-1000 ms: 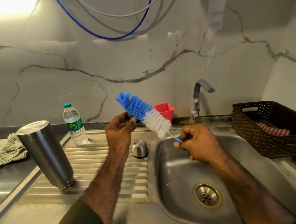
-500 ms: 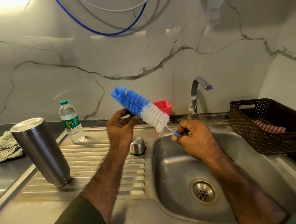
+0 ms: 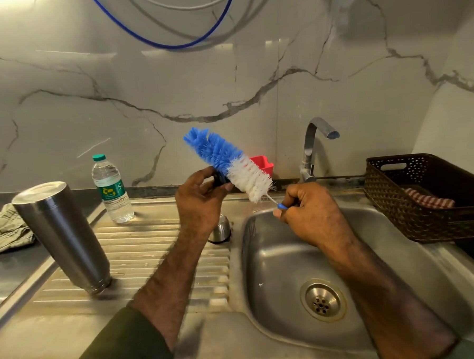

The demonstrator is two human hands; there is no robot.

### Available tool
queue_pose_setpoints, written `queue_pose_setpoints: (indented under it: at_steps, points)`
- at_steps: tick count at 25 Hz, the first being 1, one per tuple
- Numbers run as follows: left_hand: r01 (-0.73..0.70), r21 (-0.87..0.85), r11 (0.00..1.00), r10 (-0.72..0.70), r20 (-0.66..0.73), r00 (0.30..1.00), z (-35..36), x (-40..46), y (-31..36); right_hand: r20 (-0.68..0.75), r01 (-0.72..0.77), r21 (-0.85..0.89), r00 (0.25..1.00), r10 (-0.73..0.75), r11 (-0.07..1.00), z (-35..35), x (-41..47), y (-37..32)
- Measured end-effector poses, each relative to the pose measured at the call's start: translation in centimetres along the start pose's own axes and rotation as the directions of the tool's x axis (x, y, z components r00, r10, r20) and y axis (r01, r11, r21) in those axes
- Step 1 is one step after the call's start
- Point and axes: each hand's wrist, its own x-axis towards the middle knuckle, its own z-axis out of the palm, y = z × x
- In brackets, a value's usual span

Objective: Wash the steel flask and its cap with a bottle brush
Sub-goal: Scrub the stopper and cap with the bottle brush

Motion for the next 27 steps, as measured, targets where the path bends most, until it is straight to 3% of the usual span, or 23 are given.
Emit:
queue_pose_setpoints:
  at_steps: [3, 5, 8, 10, 14, 20, 24, 27]
  points:
    - [-0.078, 0.094, 0.993, 0.071, 0.076, 0.995, 0.7, -0.3, 0.0, -0.089, 0.055, 0.001, 0.995, -0.054, 0.999, 1.0, 0.0, 0.0]
    - [-0.081, 0.116, 0.990, 0.080, 0.009, 0.997, -0.2, 0.6, 0.1, -0.042, 0.045, 0.010, 0.998, -0.044, 0.999, 0.4, 0.1, 0.3]
    - [0.019, -0.081, 0.997, -0.028, -0.121, 0.992, -1.8, 1.8, -0.2, 0.039, 0.023, 0.016, 0.999, -0.023, 1.000, -0.3, 0.0, 0.7]
    - [0.127, -0.278, 0.952, -0.140, -0.029, 0.990, -0.8, 0.8, 0.1, -0.012, 0.058, 0.026, 0.998, -0.058, 0.998, 0.4, 0.1, 0.7]
    - [0.238, -0.259, 0.936, -0.206, 0.145, 0.968, 0.9, -0.7, 0.5, -0.162, 0.172, 0.047, 0.973, -0.162, 0.984, 2.4, 0.1, 0.6]
    - [0.350, -0.513, 0.784, -0.354, 0.094, 0.930, -1.6, 1.3, 1.2, 0.026, 0.064, 0.020, 0.998, -0.064, 0.998, -0.8, 0.9, 1.9]
    - [0.408, -0.360, 0.839, -0.357, 0.202, 0.912, 1.0, -0.9, 1.0, -0.095, 0.175, 0.058, 0.981, -0.169, 0.983, 0.7, 0.7, 1.1]
    - [0.416, -0.479, 0.773, -0.388, 0.163, 0.907, 1.0, -0.4, 1.9, -0.112, 0.213, 0.071, 0.972, -0.204, 0.975, 1.1, 0.6, 1.2]
